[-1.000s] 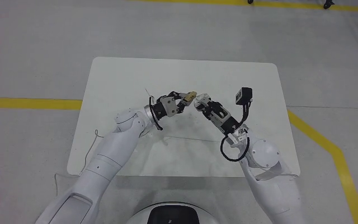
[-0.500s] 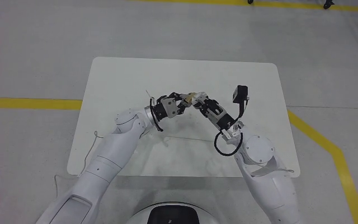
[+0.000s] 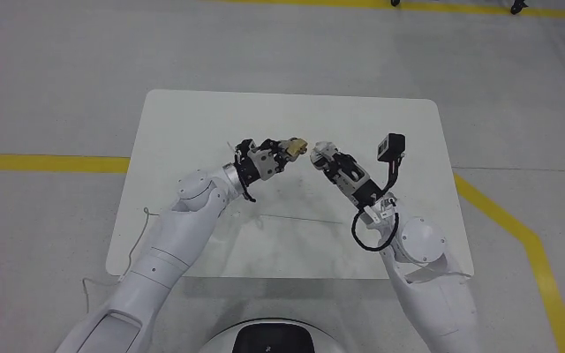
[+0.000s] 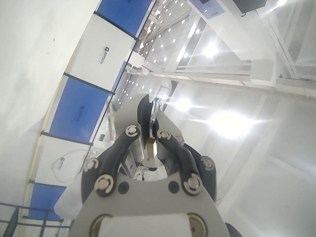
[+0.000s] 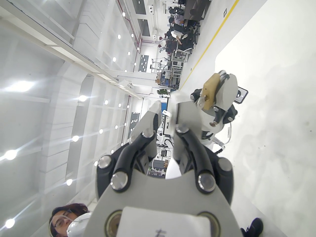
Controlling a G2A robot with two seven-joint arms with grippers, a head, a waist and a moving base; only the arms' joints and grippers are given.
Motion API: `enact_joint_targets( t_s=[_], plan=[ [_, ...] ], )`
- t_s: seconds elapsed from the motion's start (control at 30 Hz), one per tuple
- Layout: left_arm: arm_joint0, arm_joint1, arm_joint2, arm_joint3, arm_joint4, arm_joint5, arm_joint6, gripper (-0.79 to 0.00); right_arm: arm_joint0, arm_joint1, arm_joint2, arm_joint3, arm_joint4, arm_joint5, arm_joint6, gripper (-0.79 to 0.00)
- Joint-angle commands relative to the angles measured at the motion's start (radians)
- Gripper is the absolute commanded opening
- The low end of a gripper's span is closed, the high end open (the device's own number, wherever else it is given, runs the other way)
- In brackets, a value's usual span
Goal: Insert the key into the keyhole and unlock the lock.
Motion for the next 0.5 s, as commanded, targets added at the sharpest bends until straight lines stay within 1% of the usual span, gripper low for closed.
enact_joint_targets(
  t_s=[0.0,0.23,0.33,0.4,0.43,0.47],
  plan=[
    [0.0,0.0,0.0,0.0,-0.002,0.013,-0.001,-0.785,0.0,0.0,-0.001,0.0,-0.001,0.0,-0.001,0.0],
    [0.0,0.0,0.001,-0.002,0.008,0.006,0.007,-0.785,0.0,0.0,-0.001,0.0,-0.001,0.0,-0.001,0.0],
    [0.009,0.002,0.009,-0.03,0.106,-0.072,0.072,-0.785,-0.005,-0.001,-0.005,0.004,0.018,0.004,0.007,0.0],
    [0.015,0.004,0.015,-0.045,0.176,-0.137,0.114,-0.785,-0.013,-0.004,0.006,0.015,0.111,0.029,0.01,0.0],
    [0.021,0.004,0.014,-0.053,0.196,-0.166,0.133,-0.785,-0.017,-0.007,0.013,0.018,0.185,0.044,0.022,0.0],
    [0.027,0.005,0.011,-0.06,0.224,-0.202,0.157,-0.785,-0.018,-0.008,0.028,0.019,0.24,0.048,0.028,-0.105]
  ],
)
